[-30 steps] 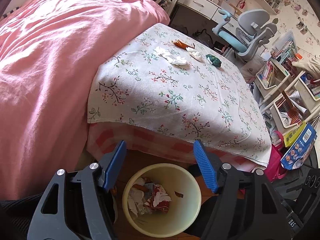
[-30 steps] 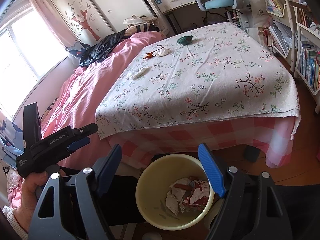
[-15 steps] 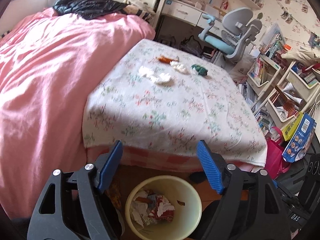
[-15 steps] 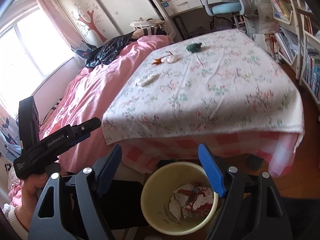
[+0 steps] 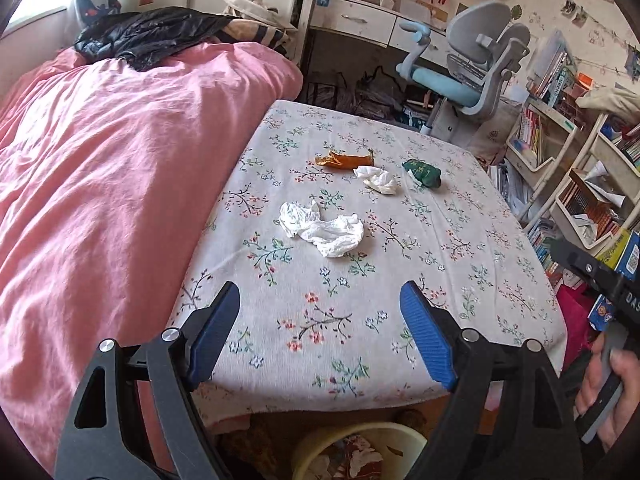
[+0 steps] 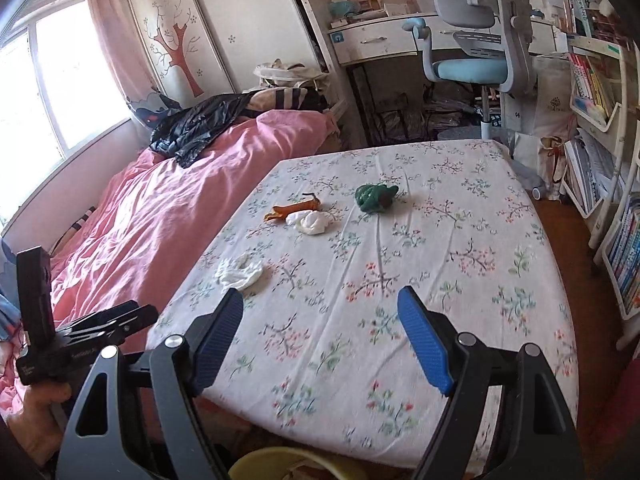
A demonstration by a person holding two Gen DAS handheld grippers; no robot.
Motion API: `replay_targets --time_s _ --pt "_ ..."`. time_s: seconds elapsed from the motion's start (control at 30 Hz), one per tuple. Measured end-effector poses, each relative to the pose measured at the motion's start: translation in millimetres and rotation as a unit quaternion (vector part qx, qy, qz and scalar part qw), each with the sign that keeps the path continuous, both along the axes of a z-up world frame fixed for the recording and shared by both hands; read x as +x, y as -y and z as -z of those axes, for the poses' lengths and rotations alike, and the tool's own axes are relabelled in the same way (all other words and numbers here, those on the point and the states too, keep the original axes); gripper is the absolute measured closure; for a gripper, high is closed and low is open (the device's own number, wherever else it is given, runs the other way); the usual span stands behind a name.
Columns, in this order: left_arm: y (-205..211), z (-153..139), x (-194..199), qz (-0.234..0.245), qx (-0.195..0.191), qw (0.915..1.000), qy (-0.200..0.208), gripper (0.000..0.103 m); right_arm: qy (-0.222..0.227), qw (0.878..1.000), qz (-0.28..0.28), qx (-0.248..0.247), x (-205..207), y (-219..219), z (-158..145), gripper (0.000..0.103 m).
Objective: Collect trash
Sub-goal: 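Grasp the green knitted toy with the right tool while the left tool grasps a white tissue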
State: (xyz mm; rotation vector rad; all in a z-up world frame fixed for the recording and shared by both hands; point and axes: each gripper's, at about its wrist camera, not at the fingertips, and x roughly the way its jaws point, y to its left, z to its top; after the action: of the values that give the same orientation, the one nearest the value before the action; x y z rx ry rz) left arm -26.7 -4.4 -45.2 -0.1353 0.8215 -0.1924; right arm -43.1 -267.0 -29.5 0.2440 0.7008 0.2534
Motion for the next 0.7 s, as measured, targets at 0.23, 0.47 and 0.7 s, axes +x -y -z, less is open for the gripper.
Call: replay_targets --time_s 0.23,0.47,0.7 --pt "24 19 60 0.034 0.035 0.9987 -0.014 0.024 -0.021 0.999 -0.001 -0.036 85 -5 21 0.026" --pt "40 45 107 0.061 0.062 0.9951 -0.047 0.024 -0.055 0.996 0.01 -0.064 165 -3 45 0.026" --pt "53 60 128 0.084 0.081 0.9906 -0.071 0.037 -0.091 0.992 0.001 -0.09 216 -5 67 0.031"
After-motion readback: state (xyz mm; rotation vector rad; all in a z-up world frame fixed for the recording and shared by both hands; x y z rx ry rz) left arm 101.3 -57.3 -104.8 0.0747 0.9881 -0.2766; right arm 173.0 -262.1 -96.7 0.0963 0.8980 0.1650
